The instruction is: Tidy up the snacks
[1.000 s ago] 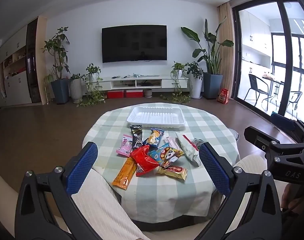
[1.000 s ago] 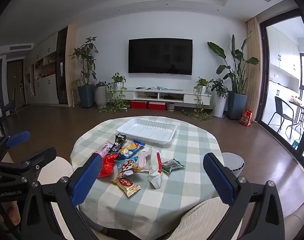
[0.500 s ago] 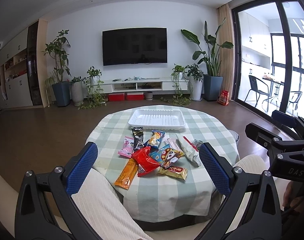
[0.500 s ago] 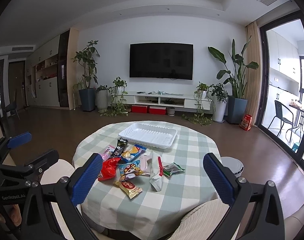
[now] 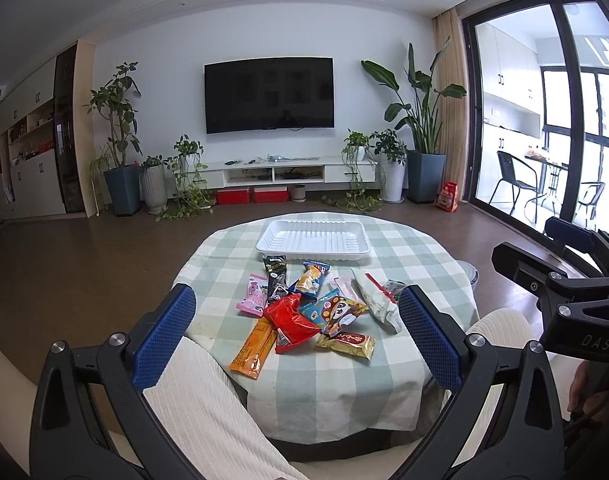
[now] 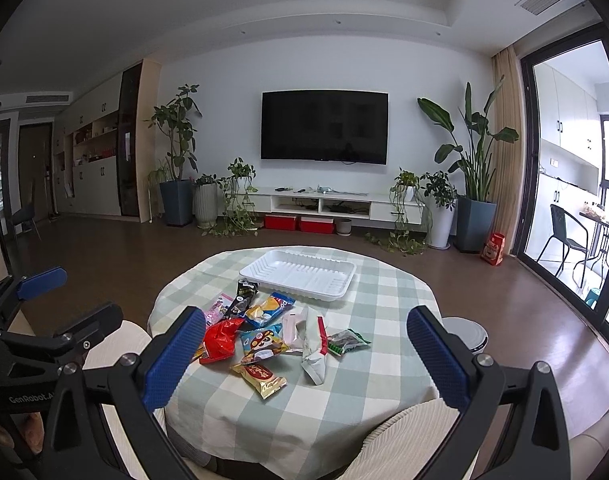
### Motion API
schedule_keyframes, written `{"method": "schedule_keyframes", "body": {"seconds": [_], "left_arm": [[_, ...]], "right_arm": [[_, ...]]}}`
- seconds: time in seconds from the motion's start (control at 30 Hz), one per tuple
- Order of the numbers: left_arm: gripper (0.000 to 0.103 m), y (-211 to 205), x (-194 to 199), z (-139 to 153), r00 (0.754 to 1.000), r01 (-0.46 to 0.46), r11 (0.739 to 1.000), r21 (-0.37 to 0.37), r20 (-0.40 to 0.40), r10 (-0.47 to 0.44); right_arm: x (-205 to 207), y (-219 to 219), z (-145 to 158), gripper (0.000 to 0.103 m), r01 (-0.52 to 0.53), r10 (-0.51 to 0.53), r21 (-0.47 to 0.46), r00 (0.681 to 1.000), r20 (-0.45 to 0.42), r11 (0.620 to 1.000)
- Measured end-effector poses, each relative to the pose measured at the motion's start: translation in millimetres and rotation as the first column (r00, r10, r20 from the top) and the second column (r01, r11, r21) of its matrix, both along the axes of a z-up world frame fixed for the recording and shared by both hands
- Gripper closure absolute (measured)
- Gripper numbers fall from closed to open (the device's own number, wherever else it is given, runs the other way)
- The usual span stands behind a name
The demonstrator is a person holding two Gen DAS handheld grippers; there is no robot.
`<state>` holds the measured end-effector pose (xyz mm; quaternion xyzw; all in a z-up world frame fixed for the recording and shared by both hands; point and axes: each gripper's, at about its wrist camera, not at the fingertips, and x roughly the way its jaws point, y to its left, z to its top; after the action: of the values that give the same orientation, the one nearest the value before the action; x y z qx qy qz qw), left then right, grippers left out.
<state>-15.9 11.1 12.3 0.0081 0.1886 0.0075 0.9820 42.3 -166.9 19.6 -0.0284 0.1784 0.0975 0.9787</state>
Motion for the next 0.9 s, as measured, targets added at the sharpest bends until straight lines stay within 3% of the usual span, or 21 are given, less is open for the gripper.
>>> {"method": "schedule_keyframes", "body": {"seconds": [0.9], "left_arm": [[0.0, 0.4, -3.2, -1.1, 1.0, 0.002, 1.0, 0.001, 0.005, -0.002]], "right_arm": [[-2.7, 0.5, -0.5, 0.0, -0.001, 0.001, -0.001, 1.0, 0.009, 1.0]]}}
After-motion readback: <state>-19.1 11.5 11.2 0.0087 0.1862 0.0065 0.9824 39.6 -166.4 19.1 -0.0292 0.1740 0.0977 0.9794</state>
